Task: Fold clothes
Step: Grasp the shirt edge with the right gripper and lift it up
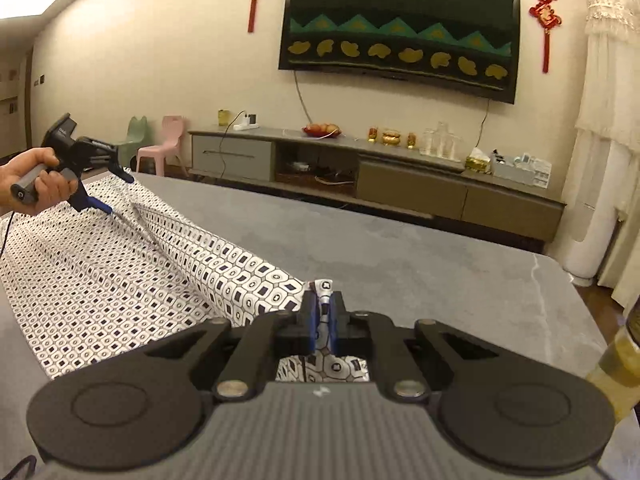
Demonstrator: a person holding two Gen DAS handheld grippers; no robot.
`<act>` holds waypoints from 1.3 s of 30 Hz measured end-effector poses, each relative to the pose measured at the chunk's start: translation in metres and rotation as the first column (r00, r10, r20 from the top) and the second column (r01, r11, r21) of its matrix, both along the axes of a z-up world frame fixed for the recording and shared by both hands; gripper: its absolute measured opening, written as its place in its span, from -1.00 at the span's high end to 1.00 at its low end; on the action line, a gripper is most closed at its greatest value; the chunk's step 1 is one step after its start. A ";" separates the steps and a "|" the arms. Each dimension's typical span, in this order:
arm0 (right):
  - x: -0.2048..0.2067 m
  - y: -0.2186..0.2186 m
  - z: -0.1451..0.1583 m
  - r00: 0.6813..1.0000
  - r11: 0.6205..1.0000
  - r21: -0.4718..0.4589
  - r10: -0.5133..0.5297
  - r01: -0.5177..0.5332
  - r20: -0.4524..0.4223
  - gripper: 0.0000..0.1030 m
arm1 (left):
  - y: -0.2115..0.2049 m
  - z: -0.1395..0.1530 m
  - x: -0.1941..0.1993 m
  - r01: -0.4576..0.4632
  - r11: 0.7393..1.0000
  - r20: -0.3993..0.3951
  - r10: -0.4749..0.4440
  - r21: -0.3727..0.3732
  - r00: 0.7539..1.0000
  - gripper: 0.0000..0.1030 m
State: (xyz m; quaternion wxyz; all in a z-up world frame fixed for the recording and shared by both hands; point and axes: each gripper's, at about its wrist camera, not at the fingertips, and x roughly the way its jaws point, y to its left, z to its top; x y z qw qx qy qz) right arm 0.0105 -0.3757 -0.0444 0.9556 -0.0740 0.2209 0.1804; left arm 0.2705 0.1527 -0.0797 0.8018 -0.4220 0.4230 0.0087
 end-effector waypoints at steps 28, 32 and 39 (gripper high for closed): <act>-0.013 0.012 -0.002 0.996 0.992 -0.119 0.059 -0.051 0.065 0.87 | -0.001 0.006 0.054 0.081 0.995 -0.041 -0.083 -0.055 0.996 -0.14; -0.017 0.013 0.000 0.993 0.987 -0.152 0.074 -0.059 0.090 0.87 | -0.013 0.003 0.055 0.115 0.991 -0.076 -0.120 -0.060 0.990 -0.03; -0.019 0.012 0.004 0.989 0.983 -0.162 0.099 -0.081 0.111 0.87 | -0.017 -0.002 0.055 0.112 0.992 -0.114 -0.118 -0.054 0.987 0.38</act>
